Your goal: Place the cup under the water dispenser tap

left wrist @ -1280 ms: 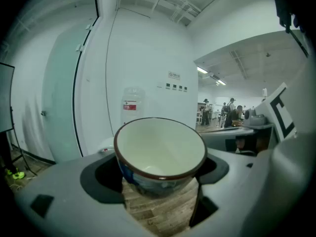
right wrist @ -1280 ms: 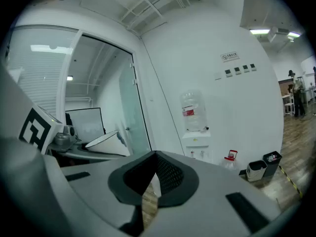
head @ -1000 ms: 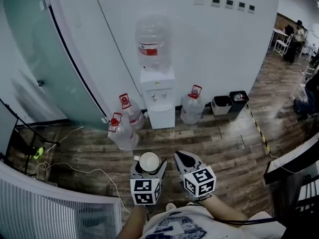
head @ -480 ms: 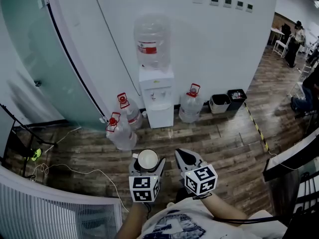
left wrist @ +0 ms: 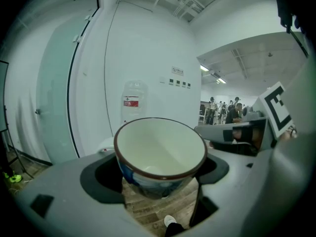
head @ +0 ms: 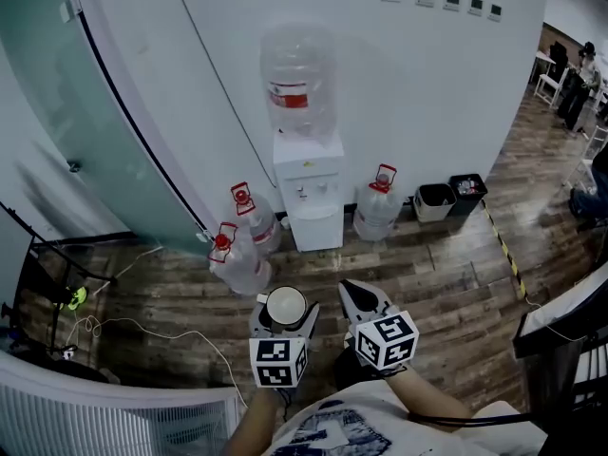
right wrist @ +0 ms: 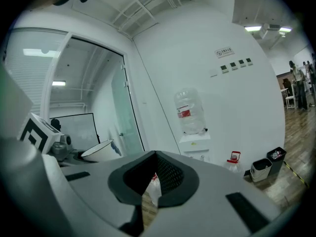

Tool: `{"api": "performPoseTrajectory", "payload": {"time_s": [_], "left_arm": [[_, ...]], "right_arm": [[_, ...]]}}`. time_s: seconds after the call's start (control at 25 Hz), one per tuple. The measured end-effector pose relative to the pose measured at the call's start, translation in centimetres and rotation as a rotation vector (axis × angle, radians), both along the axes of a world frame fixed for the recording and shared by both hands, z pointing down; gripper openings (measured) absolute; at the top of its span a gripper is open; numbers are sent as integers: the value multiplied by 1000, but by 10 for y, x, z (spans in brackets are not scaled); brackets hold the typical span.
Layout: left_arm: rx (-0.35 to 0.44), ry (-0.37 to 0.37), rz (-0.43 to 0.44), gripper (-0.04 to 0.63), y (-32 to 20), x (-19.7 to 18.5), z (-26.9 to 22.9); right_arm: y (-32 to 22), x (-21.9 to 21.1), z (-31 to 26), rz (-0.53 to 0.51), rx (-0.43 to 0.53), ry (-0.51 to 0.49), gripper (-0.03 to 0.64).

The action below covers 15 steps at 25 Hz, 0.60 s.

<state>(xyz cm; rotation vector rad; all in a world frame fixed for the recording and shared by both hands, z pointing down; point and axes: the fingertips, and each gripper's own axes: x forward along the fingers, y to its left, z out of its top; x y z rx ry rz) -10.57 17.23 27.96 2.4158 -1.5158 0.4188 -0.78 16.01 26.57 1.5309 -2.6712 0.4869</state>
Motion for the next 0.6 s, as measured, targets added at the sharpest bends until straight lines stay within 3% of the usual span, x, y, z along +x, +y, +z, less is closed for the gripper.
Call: {"api": "performPoseTrajectory", "payload": {"time_s": [0.6], "left_arm": [[-73, -15, -56, 443, -199, 37, 28]], "right_arm": [[-198, 42, 26, -66, -67, 22, 21]]}}
